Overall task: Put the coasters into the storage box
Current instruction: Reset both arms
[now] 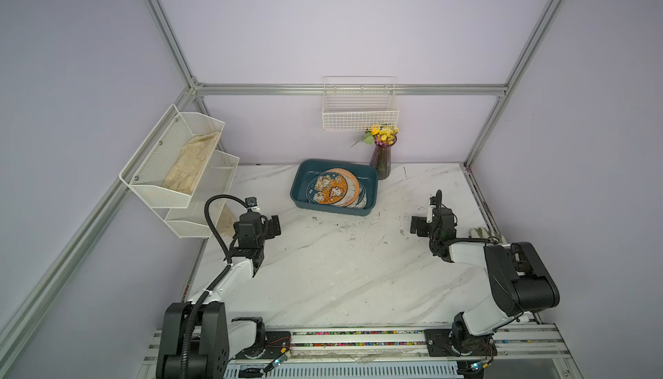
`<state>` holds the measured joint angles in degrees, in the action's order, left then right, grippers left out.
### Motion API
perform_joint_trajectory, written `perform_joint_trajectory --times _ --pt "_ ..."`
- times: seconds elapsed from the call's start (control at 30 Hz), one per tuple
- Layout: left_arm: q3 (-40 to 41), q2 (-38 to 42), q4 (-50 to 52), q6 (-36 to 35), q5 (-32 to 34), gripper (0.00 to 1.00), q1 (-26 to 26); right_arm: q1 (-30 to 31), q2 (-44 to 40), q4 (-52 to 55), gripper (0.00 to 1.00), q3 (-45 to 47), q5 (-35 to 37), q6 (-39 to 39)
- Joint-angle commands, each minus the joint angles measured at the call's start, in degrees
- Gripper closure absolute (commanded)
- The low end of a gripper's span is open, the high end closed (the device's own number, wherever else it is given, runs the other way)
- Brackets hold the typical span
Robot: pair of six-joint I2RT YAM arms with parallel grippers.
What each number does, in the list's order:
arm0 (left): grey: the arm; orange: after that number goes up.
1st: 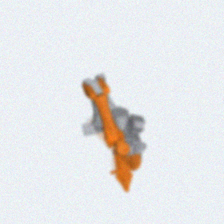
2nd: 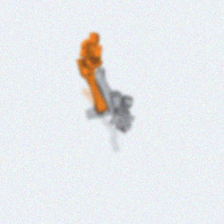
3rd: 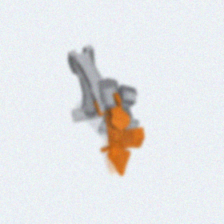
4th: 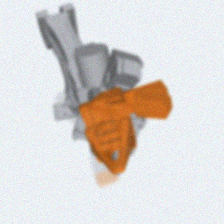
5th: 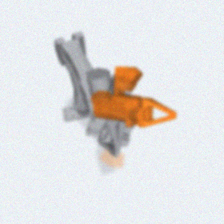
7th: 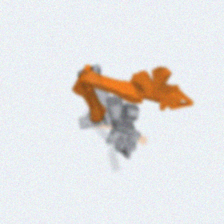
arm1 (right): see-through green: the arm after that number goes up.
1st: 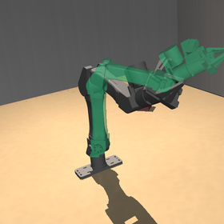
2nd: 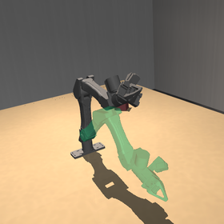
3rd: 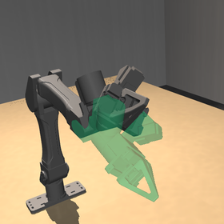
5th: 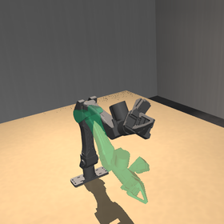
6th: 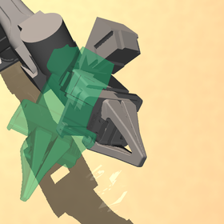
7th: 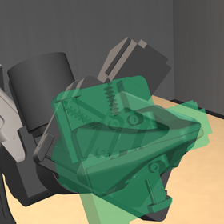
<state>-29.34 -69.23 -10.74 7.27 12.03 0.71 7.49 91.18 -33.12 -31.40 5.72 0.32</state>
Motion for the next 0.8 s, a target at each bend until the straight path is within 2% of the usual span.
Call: perform_joint_trajectory --times 0.0,0.3,0.63,0.77 --pt "4.45 -0.59 -11.64 -2.99 -1.68 0.0 0.83 -0.94 1.42 -12.78 0.02 1.98 1.33 3.1" --pt "7.89 -6.07 -27.24 -3.48 -6.14 0.0 1.89 -1.7 6.13 -23.06 0.02 4.94 0.87 3.74" --pt "7.0 -14.94 -35.84 -2.74 -7.02 0.0 3.51 -1.69 10.79 -29.08 0.03 5.71 1.89 4.29" --pt "6.57 -15.67 -35.93 -2.87 -7.45 0.0 3.55 -1.69 10.95 -27.04 0.03 4.82 2.81 3.61"
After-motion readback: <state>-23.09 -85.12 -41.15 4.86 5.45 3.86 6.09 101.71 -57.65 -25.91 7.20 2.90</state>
